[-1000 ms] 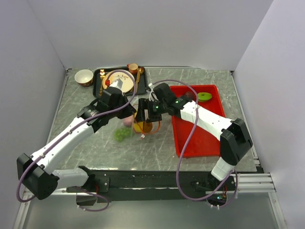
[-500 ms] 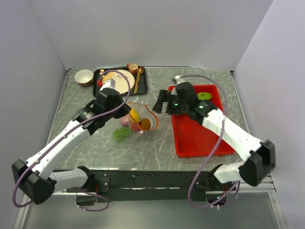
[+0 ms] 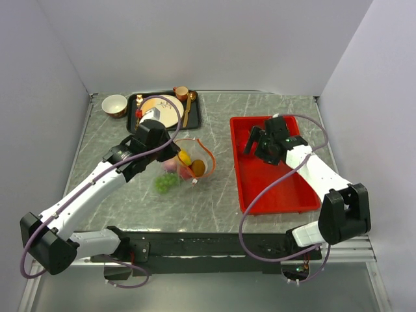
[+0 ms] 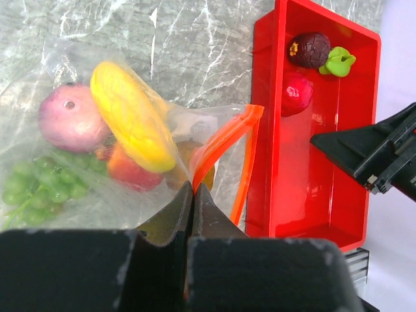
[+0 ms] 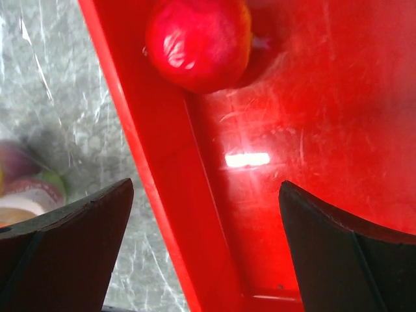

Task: Place the food in the zip-top bag and seal the zipper
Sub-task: Pick up the fake fruit from the bin.

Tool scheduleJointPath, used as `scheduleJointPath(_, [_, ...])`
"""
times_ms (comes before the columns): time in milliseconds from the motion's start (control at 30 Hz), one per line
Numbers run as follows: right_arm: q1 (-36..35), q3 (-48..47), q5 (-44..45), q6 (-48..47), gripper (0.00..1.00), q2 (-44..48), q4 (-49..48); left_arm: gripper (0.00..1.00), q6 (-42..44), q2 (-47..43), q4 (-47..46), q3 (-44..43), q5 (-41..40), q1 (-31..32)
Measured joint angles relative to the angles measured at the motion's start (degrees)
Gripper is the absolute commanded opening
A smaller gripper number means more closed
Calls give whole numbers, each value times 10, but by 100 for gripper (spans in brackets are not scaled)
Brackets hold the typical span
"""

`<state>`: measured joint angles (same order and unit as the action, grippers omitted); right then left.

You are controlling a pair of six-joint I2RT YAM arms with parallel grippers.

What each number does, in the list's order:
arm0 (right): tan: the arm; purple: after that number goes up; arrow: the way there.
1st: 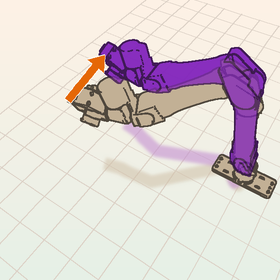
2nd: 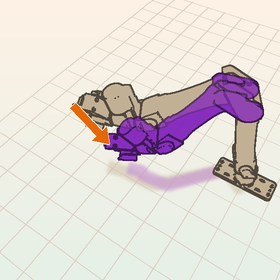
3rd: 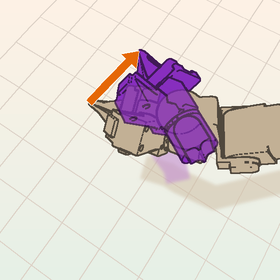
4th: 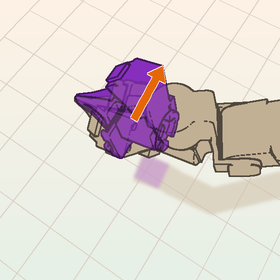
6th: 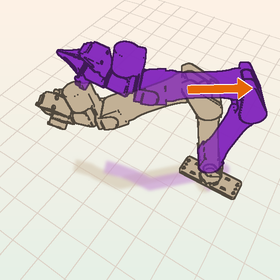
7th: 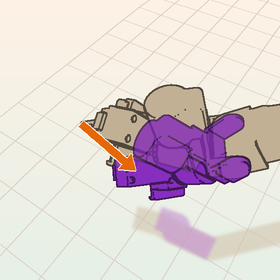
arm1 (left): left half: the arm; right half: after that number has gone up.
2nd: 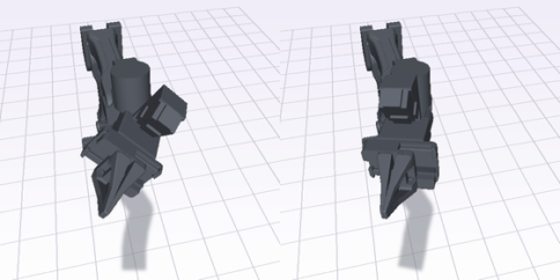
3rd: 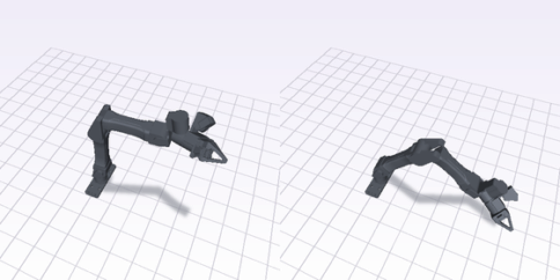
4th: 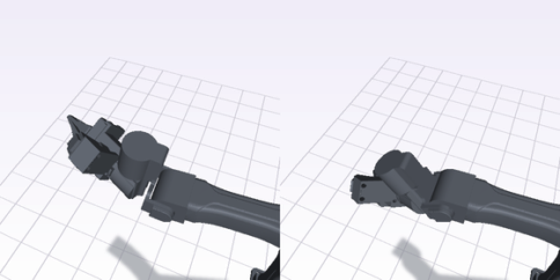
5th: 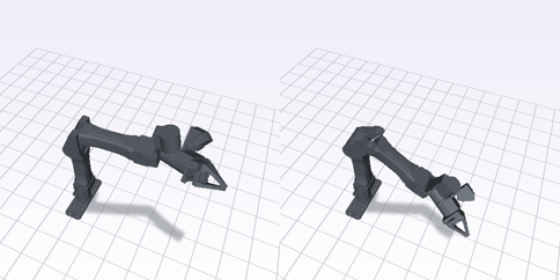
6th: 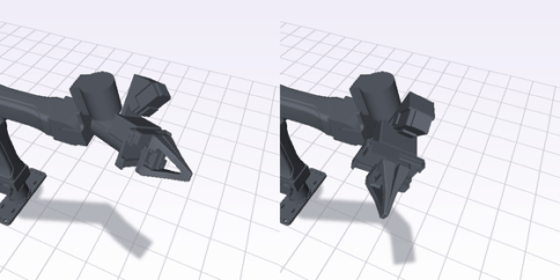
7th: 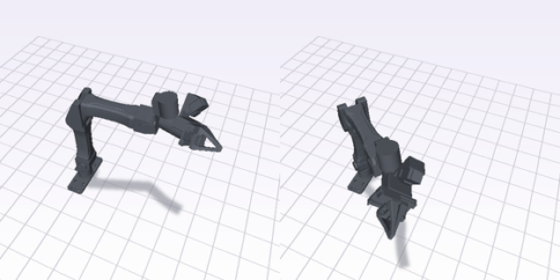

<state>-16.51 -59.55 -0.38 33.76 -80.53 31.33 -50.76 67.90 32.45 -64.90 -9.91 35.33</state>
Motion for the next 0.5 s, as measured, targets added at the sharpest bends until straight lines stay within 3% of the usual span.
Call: scheduleJointPath(500, [78, -24, -40, 1, 100, -86, -23, 1, -8, 4, 0, 0, 10, 0])
